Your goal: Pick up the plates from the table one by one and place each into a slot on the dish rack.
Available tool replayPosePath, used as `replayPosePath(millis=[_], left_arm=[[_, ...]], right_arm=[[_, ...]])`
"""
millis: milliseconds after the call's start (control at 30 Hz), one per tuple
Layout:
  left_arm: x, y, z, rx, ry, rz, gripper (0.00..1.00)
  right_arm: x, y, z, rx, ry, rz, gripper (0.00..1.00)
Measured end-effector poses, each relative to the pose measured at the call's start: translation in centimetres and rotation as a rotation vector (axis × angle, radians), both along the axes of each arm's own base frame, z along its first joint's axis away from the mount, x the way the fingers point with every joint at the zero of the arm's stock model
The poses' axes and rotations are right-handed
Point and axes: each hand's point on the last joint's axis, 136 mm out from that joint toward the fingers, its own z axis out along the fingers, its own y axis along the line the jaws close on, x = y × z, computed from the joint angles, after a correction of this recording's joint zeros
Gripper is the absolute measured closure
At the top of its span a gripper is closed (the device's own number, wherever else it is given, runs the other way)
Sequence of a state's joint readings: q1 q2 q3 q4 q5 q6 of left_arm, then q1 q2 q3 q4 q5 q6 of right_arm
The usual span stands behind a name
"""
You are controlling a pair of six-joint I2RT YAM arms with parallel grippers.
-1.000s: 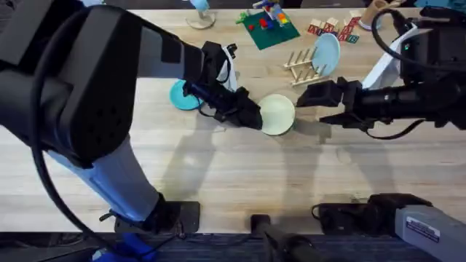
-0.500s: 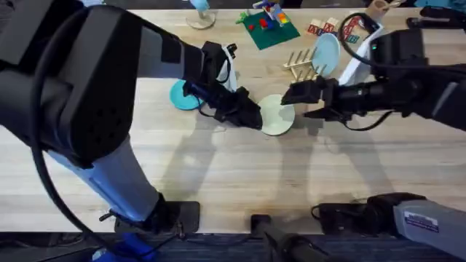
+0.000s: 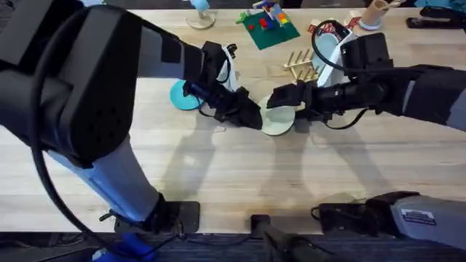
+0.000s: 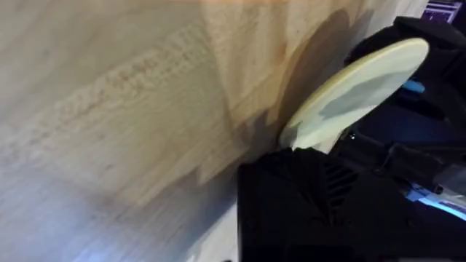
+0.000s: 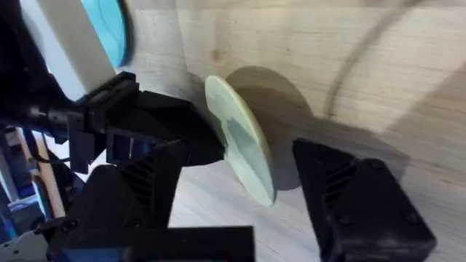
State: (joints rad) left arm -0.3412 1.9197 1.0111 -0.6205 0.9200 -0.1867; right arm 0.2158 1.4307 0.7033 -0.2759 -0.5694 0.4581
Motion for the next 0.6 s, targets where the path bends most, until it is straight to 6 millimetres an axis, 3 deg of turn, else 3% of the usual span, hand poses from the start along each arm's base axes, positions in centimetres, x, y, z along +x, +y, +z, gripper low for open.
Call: replayPosePath(millis=[333,500,600], left_arm=[[0.00,0.00,0.01,0.000,0.000,0.000,0.961],[0.00,0.00,0.01,0.000,-0.001,0.000,0.960],[0.00,0.00,0.01,-0.001,-0.001,0.000,0.960]], right_arm=[[0.05,-0.02,0.00,0.001,0.004,-0.008,0.481],[0.10,-0.10,-0.06,-0.004,0.003,-0.012,0.727],[0.10,-0.10,-0.06,-0.004,0.003,-0.011,0.761]])
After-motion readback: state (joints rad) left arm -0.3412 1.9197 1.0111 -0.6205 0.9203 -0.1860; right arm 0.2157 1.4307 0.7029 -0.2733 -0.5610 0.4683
